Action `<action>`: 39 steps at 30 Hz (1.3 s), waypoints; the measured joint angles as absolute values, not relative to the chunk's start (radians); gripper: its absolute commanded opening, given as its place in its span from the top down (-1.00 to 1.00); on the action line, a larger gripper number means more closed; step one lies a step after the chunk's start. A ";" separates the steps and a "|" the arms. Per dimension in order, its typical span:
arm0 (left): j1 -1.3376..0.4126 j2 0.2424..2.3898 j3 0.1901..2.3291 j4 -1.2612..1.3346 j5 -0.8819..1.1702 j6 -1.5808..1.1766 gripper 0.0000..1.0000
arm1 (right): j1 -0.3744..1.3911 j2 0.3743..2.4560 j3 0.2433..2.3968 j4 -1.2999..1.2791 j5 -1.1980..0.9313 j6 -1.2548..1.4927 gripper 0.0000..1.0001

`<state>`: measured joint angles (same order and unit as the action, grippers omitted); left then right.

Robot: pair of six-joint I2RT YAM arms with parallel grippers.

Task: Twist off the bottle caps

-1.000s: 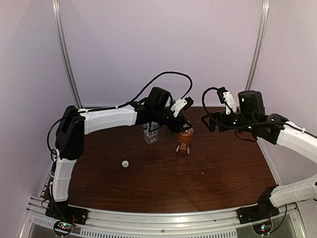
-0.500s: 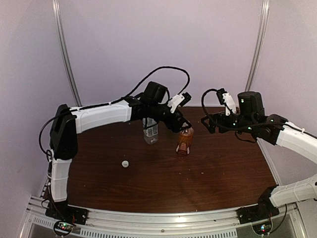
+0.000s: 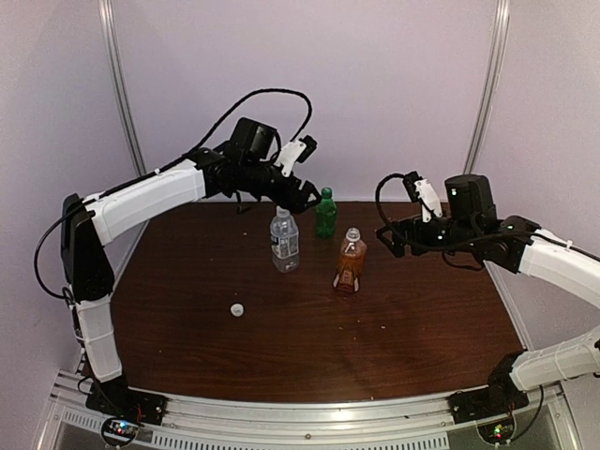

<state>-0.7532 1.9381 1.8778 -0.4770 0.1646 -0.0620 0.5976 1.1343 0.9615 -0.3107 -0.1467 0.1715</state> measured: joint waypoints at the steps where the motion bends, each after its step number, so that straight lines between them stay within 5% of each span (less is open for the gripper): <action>1: -0.745 1.938 1.877 -0.500 0.152 -0.067 -0.67 | 0.598 1.139 0.962 -0.311 -0.151 0.169 -1.00; 14: -0.655 2.007 1.878 -0.579 0.110 -0.102 -0.46 | 0.598 1.160 0.962 -0.311 -0.186 0.162 -1.00; 25: -0.655 2.058 1.877 -0.601 0.105 -0.106 0.01 | 0.598 1.168 0.962 -0.311 -0.200 0.162 -1.00; 33: -0.655 2.059 1.877 -0.601 0.102 -0.105 0.61 | 0.598 1.168 0.962 -0.311 -0.202 0.164 -1.00; 39: -0.655 2.053 1.875 -0.608 0.121 -0.104 0.78 | 0.598 1.168 0.963 -0.311 -0.201 0.164 -1.00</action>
<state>-0.6552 2.0533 1.8751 -0.6079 0.1211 -0.1040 0.5976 1.1683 0.9630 -0.3111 -0.2008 0.1642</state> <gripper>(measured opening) 0.326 0.997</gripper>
